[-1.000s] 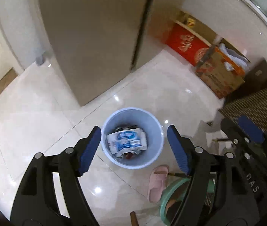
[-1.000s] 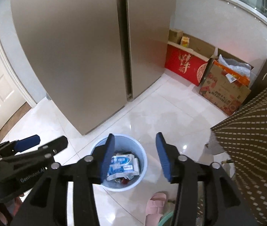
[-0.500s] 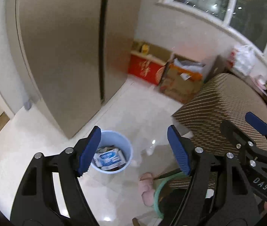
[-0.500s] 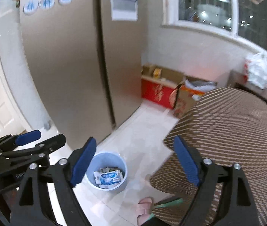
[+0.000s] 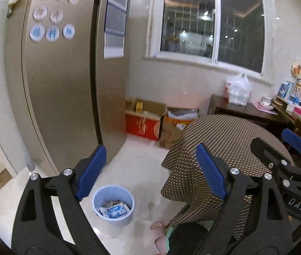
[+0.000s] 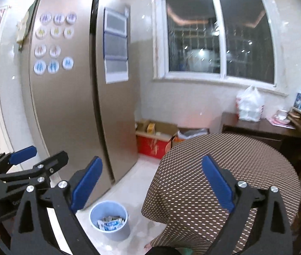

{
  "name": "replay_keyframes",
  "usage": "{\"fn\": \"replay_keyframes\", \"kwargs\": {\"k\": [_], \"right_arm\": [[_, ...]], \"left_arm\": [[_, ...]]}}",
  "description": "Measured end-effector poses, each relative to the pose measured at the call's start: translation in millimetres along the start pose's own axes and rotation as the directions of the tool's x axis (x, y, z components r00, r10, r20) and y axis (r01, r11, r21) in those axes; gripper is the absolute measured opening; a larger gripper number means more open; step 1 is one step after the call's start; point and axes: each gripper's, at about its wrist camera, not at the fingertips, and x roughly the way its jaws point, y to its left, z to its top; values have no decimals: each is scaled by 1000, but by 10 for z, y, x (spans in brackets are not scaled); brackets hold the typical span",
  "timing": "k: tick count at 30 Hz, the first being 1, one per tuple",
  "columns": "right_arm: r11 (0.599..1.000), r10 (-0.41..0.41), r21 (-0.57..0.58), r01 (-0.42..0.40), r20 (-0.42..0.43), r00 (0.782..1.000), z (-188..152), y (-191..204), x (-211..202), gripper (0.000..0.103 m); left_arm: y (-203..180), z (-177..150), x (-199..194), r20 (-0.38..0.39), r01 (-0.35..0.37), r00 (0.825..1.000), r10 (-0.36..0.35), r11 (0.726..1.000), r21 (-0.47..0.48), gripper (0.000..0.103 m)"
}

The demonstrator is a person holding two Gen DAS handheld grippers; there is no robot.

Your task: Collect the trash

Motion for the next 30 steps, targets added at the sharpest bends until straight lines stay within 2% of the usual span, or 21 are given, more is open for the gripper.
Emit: {"fn": "replay_keyframes", "kwargs": {"k": [3,8,13,21,26,30], "right_arm": [[999,-33,12,32,56,998,14,-83,-386,95],[997,-80,17,78,142,987,11,-149,-913,96],[996,-85,35,79,213,973,38,-227,-1314,97],[995,-95,57,83,264,960,74,-307,-1654,98],[993,-116,55,105,288,951,84,-309,-1749,98],[991,-132,45,125,302,944,71,-291,-1791,98]], "left_arm": [[-140,32,-296,48,23,999,-24,999,23,87],[-308,41,-763,143,19,989,-30,997,77,87],[-427,62,-1133,219,36,974,-57,995,97,87],[-582,61,-1460,289,25,956,-56,994,107,87],[-626,67,-1524,289,37,955,-69,993,113,87],[-663,61,-1538,298,10,954,-46,993,120,87]]}}
